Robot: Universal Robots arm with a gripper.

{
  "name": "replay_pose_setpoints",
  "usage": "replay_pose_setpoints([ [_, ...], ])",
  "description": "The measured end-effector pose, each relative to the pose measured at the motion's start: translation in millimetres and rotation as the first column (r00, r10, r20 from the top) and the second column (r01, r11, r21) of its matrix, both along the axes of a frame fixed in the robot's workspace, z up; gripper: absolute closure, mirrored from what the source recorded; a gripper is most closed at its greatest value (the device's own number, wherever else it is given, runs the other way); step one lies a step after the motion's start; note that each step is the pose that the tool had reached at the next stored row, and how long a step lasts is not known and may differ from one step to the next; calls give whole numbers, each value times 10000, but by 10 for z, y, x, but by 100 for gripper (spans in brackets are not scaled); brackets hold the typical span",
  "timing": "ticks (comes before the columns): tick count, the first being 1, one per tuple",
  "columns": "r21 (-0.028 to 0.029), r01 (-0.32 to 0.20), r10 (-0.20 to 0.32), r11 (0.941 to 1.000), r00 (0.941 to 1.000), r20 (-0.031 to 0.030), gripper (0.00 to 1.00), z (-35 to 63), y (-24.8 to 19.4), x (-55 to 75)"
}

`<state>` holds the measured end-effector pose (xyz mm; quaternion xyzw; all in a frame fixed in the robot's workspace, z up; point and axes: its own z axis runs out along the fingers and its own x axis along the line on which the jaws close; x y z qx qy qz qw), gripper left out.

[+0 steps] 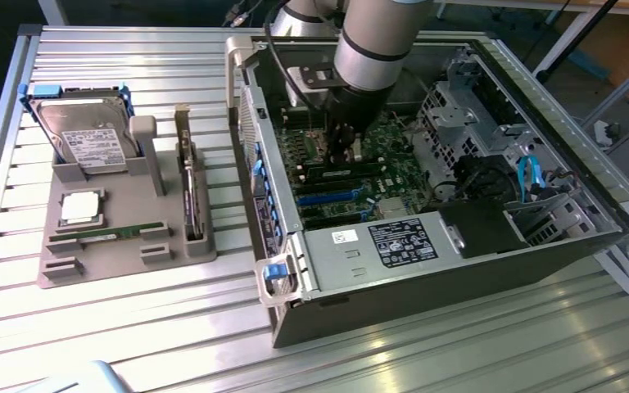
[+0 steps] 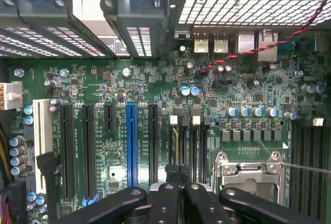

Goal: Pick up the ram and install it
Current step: 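Press down the ram until it locks into place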

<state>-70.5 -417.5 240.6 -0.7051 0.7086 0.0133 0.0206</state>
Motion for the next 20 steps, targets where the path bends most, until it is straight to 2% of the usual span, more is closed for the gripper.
replay_pose_setpoints([
  [9, 55, 0, 0, 10000, 10000, -4, 90, -58, -1, 0],
  [15, 217, 0, 0, 9998, 10000, -3, 90, -110, 0, 0],
  [17, 292, 0, 0, 9996, 10000, -2, 90, -123, -1, 0],
  [20, 349, 0, 0, 9994, 10000, 8, 90, -83, 2, 1],
])
